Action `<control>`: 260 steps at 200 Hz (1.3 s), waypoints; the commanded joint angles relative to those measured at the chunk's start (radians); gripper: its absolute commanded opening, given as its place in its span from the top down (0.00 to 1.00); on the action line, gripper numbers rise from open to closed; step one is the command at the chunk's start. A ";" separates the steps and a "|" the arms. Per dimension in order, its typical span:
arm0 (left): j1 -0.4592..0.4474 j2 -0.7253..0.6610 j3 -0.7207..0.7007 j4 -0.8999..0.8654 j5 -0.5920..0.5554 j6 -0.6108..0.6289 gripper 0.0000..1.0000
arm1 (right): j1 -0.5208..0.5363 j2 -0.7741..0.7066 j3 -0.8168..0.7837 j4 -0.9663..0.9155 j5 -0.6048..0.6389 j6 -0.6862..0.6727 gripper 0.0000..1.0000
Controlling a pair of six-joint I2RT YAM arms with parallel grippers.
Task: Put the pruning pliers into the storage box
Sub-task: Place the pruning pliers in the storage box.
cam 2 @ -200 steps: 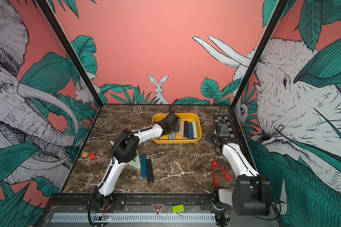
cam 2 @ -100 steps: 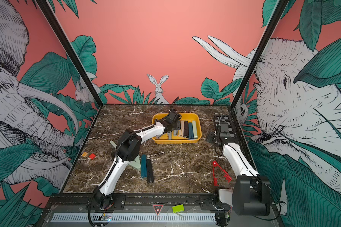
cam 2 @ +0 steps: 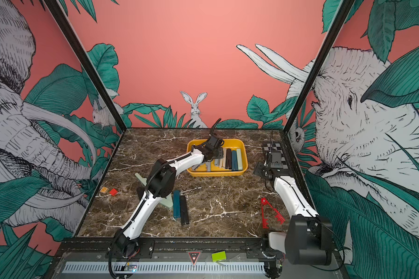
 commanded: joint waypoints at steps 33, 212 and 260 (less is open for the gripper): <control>0.004 -0.008 0.012 -0.080 0.013 0.012 0.58 | -0.007 -0.017 -0.003 0.011 -0.006 -0.002 0.30; -0.020 -0.175 -0.229 0.077 0.132 -0.120 0.56 | -0.011 -0.029 -0.010 0.010 -0.017 0.017 0.30; -0.021 -0.172 -0.241 0.088 0.136 -0.114 0.56 | -0.012 -0.055 -0.009 -0.005 -0.005 0.010 0.30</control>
